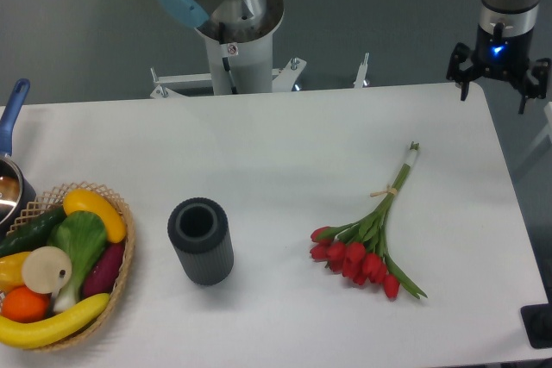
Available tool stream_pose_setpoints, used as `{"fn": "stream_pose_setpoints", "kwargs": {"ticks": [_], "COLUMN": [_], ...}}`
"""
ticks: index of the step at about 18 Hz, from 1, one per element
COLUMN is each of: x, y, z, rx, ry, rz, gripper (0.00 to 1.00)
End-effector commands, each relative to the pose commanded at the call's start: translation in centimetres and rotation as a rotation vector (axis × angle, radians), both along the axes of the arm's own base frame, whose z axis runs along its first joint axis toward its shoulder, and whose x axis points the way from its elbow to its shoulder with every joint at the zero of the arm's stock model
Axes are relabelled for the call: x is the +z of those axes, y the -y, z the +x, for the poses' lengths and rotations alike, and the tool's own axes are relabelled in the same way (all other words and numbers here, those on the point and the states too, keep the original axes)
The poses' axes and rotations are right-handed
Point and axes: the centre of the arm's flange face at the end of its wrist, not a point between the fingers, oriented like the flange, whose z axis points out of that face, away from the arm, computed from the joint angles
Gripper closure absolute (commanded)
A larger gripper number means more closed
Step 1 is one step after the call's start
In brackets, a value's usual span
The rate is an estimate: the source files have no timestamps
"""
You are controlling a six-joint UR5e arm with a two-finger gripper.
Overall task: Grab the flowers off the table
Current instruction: 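Move the open gripper down over the red tulip bundle's stems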
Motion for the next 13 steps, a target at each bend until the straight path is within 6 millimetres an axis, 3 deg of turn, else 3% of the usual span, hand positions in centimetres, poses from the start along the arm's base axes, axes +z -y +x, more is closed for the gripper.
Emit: {"fn": "stream_pose_setpoints", "kwargs": {"ticks": [4, 9, 13], "x": [-0.6, -3.7, -6.8], "y": [-0.6, -1.1, -5.1], "z": [0.8, 2.3, 4.1], "rx": [-0.007, 0.0, 0.102], "ry": [0.007, 0.053, 0.05], "rz": [-0.009, -0.003, 0.043], "gripper": [0.0, 0.0, 0.0]}}
